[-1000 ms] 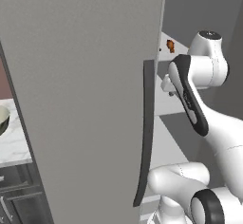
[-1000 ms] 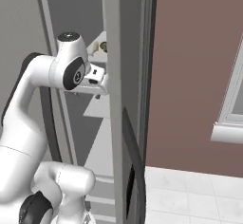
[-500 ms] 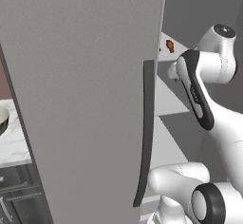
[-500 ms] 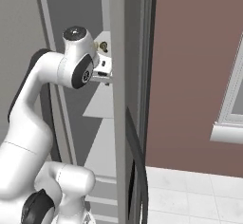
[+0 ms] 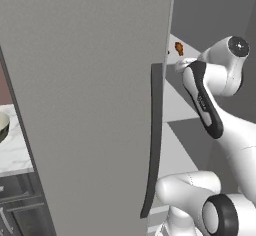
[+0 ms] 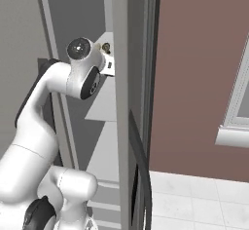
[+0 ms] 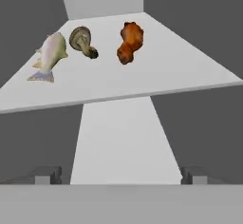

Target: Take the chicken drumstick, mushroom, and fish from the freezer and place them in the bowl on the counter.

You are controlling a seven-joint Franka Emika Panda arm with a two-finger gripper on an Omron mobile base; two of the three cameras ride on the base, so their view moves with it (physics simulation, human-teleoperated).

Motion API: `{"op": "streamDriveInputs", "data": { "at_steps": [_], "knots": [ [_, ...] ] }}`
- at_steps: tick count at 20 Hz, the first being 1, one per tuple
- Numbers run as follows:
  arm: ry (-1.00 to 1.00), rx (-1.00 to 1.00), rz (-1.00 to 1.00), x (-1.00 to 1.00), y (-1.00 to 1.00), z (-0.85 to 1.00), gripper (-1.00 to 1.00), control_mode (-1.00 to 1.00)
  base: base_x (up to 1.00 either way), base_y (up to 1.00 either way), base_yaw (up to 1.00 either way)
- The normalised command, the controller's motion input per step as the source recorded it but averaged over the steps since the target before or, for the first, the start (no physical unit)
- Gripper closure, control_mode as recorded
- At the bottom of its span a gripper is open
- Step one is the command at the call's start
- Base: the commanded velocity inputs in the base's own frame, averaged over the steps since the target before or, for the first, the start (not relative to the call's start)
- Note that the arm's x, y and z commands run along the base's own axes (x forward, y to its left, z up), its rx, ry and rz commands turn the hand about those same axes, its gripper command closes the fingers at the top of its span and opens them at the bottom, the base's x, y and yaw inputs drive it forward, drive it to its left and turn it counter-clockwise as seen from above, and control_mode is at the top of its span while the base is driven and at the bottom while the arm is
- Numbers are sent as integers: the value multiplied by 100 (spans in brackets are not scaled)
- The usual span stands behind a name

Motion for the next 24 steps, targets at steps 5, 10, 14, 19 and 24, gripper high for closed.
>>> {"op": "streamDriveInputs", "data": {
  "at_steps": [5,10,14,19,24],
  "knots": [
    [-4,10,-19,52,-5,58,-100,-100,0,0,0],
    [4,12,-10,26,-2,100,-100,-100,0,0,0],
    [10,2,0,35,-6,17,-100,-100,0,0,0],
    [6,-1,1,31,-7,-24,-100,-100,0,0,0],
    [0,0,6,33,-19,-12,-100,-100,0,0,0]
  ]
}}
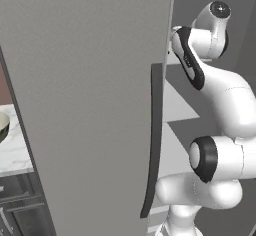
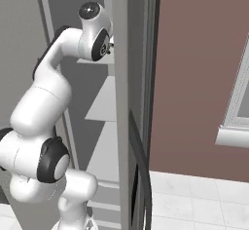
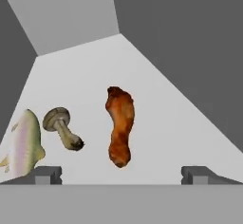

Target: Take the chicken drumstick, mushroom, and fish from the freezer and place them in the bowl on the counter.

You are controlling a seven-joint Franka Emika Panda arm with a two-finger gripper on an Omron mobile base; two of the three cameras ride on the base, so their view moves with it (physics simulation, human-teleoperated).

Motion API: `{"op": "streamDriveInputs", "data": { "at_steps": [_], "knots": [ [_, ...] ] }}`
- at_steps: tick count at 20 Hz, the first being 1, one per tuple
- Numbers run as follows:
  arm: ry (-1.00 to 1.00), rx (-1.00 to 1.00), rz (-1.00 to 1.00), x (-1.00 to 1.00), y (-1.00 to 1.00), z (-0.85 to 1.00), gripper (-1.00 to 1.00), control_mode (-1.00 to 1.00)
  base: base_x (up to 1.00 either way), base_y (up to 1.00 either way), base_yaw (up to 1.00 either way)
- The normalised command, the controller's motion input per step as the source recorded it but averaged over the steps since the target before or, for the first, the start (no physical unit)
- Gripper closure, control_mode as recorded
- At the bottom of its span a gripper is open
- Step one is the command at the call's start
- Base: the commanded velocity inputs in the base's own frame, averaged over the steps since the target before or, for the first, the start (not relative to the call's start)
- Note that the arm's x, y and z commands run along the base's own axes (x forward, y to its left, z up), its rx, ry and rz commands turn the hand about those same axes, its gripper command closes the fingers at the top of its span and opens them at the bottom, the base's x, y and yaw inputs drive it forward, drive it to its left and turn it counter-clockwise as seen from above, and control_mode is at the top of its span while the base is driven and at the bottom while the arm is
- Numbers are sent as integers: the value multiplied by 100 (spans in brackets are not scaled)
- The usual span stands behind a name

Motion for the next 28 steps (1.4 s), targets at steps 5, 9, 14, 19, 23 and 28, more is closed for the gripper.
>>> {"op": "streamDriveInputs", "data": {
  "at_steps": [5,9,14,19,23,28],
  "knots": [
    [0,0,5,48,-16,-9,-100,-100,0,0,0],
    [1,-3,3,65,-4,-25,-100,-100,0,0,0],
    [10,0,0,72,0,-16,-100,-100,0,0,0],
    [12,0,0,57,0,-31,-100,-100,0,0,0],
    [10,-3,1,42,0,-53,-100,-100,0,0,0],
    [-2,-1,0,8,-3,-14,100,-100,0,0,0]
  ]
}}
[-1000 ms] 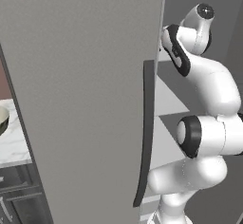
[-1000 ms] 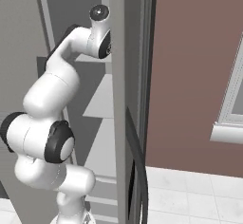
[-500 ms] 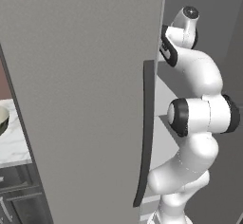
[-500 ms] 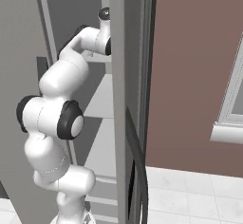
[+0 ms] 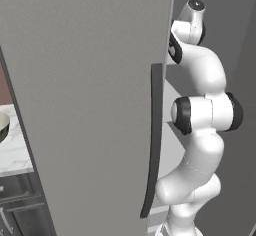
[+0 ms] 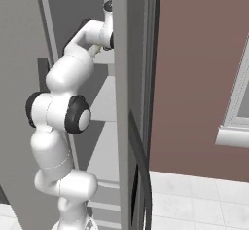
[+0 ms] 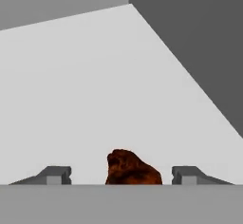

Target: Take the chicken drumstick, mushroom, and fish from the freezer and place them in the bowl on the counter.

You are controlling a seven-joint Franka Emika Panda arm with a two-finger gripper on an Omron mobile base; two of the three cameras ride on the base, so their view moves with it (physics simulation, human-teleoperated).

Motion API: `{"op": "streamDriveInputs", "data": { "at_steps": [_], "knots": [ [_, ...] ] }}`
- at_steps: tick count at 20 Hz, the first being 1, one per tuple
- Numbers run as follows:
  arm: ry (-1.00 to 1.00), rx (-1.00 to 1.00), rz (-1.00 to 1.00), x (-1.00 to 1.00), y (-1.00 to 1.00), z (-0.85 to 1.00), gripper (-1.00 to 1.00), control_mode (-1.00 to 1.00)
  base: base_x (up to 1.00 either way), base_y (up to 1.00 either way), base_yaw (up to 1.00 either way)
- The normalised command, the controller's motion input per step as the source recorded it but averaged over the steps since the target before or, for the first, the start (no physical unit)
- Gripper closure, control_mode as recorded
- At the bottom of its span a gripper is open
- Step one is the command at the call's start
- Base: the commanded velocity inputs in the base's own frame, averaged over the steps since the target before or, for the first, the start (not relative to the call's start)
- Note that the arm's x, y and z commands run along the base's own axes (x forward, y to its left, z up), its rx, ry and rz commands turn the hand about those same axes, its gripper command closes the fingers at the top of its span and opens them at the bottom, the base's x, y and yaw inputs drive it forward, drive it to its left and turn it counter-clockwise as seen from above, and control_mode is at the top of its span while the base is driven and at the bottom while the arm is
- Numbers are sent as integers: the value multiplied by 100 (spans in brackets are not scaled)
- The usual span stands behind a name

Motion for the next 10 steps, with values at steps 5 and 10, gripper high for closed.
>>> {"op": "streamDriveInputs", "data": {
  "at_steps": [5,10],
  "knots": [
    [0,0,0,-4,-9,-4,100,-100,0,0,0],
    [-14,0,0,-46,-16,3,100,-100,0,0,0]
  ]
}}
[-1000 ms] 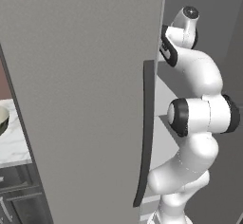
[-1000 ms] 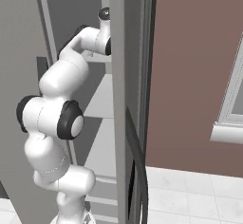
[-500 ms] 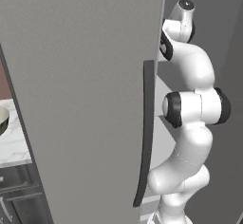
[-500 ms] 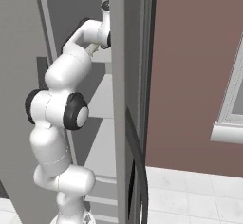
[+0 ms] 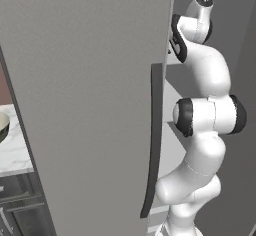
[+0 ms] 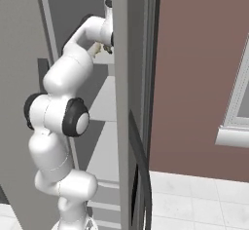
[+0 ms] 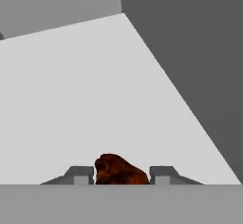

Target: Take the chicken drumstick, mushroom, and fish from the freezer and place them in the bowl on the counter.

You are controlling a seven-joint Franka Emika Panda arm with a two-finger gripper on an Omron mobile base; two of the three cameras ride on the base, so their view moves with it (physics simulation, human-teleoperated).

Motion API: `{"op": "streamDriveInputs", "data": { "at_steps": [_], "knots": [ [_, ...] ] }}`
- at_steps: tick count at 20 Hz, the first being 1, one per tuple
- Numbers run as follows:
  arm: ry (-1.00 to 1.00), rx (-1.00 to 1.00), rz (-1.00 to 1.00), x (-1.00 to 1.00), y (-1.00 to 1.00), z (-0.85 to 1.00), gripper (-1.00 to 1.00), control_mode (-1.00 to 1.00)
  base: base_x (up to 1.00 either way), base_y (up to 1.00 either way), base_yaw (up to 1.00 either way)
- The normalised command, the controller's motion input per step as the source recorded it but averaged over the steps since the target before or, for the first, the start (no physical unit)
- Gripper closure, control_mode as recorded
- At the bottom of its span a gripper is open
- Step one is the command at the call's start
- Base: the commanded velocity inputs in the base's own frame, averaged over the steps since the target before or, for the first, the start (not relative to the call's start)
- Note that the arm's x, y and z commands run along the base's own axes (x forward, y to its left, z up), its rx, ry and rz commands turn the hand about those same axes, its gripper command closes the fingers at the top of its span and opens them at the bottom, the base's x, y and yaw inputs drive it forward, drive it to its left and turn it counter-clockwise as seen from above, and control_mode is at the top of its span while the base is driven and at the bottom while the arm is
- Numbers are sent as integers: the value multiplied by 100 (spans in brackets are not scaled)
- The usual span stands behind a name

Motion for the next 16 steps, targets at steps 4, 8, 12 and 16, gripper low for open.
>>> {"op": "streamDriveInputs", "data": {
  "at_steps": [4,8,12,16],
  "knots": [
    [-42,0,0,-96,-19,53,100,-100,0,0,0],
    [-53,0,0,-100,-8,54,100,-100,0,0,0],
    [-48,1,0,-100,-3,19,100,-100,0,0,0],
    [-20,6,0,-100,-5,14,100,-100,0,0,0]
  ]
}}
